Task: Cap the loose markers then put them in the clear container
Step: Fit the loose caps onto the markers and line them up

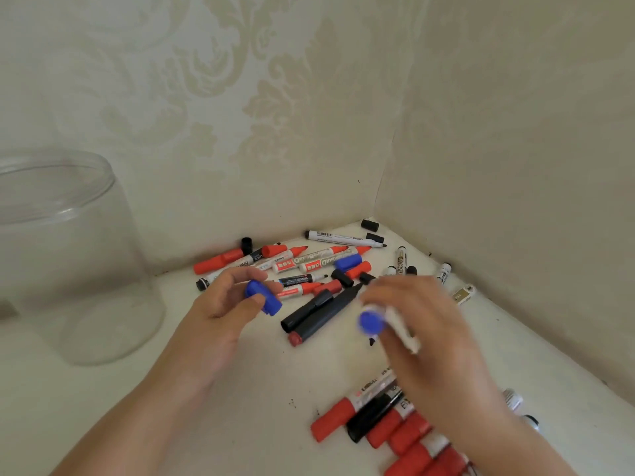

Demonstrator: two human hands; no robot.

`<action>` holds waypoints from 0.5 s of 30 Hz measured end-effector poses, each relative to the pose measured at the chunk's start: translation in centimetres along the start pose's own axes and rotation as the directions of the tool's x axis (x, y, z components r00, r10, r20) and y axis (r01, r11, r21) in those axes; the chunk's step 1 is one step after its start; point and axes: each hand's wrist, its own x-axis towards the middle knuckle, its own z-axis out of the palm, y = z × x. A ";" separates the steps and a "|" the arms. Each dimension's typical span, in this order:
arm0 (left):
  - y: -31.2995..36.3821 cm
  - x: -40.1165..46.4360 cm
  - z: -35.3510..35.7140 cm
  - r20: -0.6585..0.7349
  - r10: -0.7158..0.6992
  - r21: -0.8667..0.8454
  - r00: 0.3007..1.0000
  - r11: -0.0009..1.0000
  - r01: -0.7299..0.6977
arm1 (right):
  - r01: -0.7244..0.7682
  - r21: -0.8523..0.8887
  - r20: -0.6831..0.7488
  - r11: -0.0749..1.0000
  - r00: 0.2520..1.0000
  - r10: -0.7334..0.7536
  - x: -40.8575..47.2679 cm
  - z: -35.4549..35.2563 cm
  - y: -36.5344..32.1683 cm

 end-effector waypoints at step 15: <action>-0.3 -0.4 0.5 0.146 0.063 -0.164 0.987 0.986 -0.038 | -0.520 0.853 0.348 0.037 0.621 0.703 0.3 -0.4 1.6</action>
